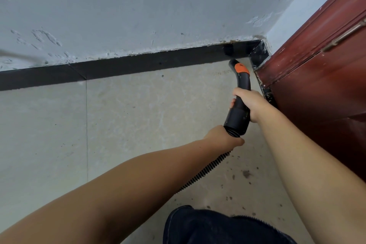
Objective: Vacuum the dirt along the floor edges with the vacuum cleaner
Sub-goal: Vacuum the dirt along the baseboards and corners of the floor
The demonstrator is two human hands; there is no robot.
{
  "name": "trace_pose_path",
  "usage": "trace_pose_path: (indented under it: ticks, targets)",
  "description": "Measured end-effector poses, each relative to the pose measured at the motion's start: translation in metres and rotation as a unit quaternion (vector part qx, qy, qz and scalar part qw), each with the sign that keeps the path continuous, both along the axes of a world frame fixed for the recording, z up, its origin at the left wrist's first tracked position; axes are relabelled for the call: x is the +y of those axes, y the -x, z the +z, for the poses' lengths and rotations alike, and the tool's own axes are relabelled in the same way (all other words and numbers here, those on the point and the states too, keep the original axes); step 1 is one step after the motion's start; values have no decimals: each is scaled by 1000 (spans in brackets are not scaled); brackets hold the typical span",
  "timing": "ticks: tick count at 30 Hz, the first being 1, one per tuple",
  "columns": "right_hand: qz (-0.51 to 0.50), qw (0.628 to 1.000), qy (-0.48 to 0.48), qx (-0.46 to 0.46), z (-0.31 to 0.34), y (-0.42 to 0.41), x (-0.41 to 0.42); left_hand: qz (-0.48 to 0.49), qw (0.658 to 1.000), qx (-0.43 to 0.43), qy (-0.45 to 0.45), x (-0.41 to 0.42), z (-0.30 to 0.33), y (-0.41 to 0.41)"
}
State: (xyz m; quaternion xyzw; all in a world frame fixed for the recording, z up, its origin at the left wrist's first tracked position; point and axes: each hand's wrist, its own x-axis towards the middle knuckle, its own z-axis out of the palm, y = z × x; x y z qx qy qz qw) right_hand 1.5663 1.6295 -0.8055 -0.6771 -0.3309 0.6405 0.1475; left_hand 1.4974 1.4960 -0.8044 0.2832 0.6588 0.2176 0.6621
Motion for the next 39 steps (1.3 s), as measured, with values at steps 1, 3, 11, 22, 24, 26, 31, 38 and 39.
trace_pose_path:
  ticks: [1, 3, 11, 22, 24, 26, 31, 38, 39]
  targets:
    - [-5, 1000, -1, -4, -1, -5, -3, -6, 1000, -4, 2, -3, 0, -4]
    - [-8, 1000, -6, -11, -3, -14, -11, -16, 1000, -13, 10, -11, 0, -11]
    - [35, 999, 2, -5, 5, 7, -25, 38, 999, -28, 14, -27, -1, -7]
    - [82, 994, -2, -67, 26, 14, -39, 51, 996, -75, 17, -43, 19, -6]
    - [114, 991, -1, -66, 31, 25, -42, 79, 992, -93, 17, -48, 22, -4]
    - [145, 987, 2, -63, 33, 43, -46, 107, 989, -99, 17, -54, 24, 4]
    - [161, 986, 6, -46, 31, 67, -60, 122, 989, -86, 17, -67, 25, 26]
    - [27, 997, 24, -62, 28, 2, -58, 4, 996, -87, 19, -60, 34, -3]
    - [6, 997, 22, -72, 27, -10, -58, -17, 996, -91, 17, -60, 36, -9]
